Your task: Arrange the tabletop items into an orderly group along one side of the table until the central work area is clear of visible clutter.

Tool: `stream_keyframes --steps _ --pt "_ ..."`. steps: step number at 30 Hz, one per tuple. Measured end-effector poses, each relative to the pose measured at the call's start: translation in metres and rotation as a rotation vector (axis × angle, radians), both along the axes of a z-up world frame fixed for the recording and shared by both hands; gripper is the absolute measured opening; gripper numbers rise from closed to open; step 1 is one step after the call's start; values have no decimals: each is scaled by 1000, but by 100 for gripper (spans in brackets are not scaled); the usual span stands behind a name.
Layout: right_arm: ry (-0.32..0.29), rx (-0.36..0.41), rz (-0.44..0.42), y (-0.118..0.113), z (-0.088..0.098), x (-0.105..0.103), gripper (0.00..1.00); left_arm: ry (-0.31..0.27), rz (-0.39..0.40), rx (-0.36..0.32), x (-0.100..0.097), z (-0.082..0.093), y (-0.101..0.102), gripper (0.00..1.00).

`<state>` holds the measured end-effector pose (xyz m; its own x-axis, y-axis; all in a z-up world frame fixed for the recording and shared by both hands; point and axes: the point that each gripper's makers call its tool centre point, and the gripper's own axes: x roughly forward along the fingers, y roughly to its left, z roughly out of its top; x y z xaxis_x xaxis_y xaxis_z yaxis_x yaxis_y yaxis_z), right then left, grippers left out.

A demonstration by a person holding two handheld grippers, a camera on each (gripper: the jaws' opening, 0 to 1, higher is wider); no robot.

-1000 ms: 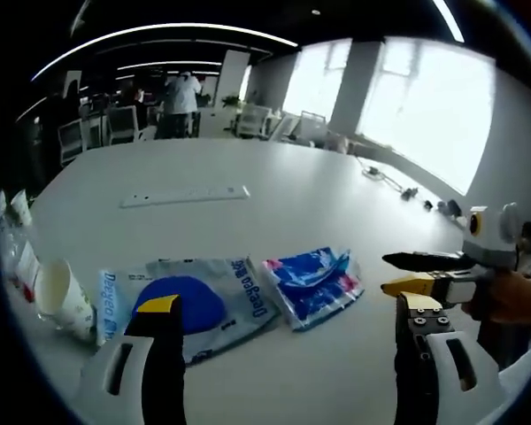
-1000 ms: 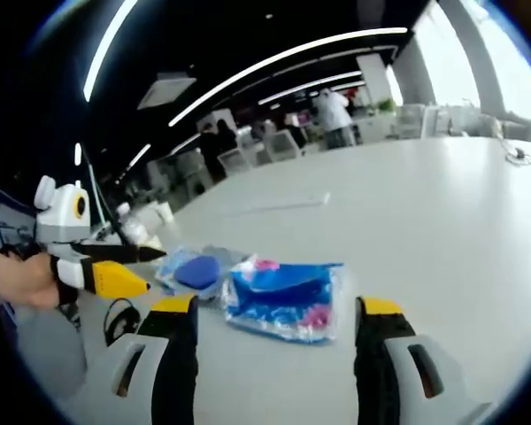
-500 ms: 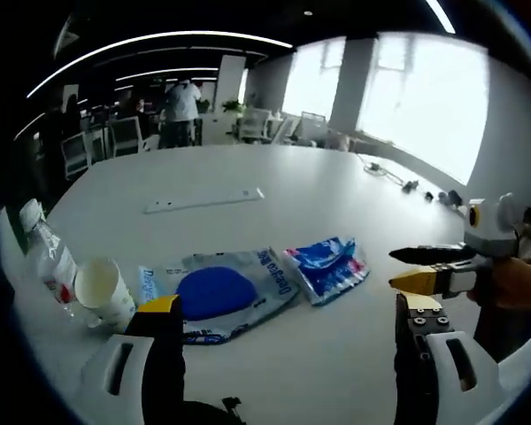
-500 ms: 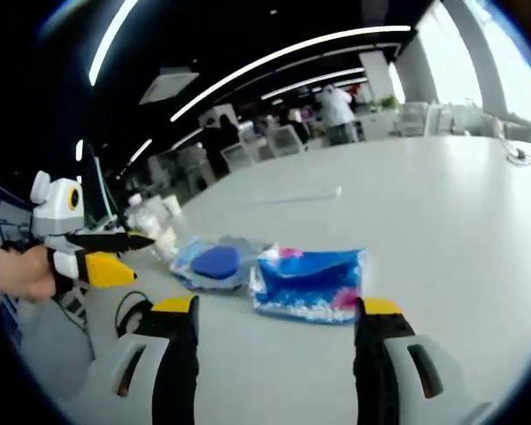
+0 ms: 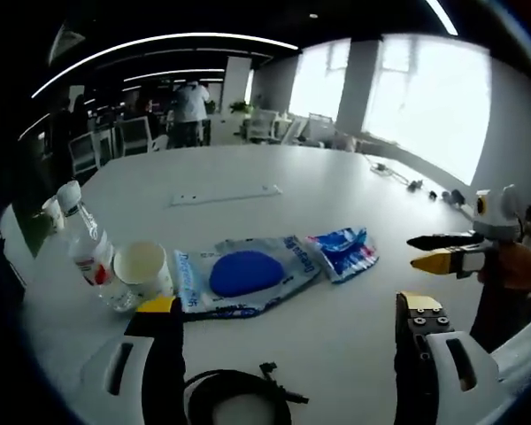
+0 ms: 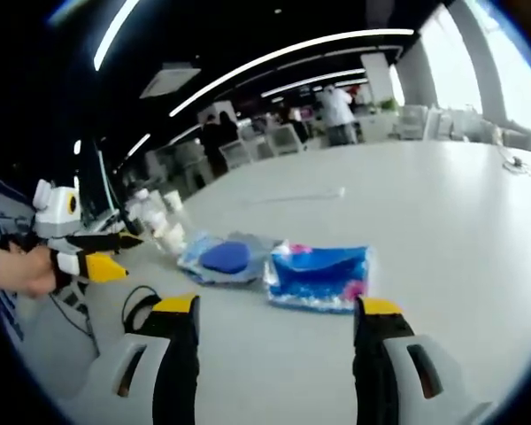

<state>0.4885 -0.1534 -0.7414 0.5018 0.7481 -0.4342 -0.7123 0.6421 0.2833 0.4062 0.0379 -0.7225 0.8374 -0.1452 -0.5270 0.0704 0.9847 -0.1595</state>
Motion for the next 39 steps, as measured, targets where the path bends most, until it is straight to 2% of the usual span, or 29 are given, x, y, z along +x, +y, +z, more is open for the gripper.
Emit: stream_keyframes --steps 7,18,39 --pt "-17 -6 -11 -1 7 -6 68 9 -1 17 -15 1 23 97" --pt "-21 -26 -24 -1 9 -28 68 18 -17 33 -37 -1 41 96" --pt "-27 -22 23 27 14 -41 66 12 37 20 -57 -1 66 94"
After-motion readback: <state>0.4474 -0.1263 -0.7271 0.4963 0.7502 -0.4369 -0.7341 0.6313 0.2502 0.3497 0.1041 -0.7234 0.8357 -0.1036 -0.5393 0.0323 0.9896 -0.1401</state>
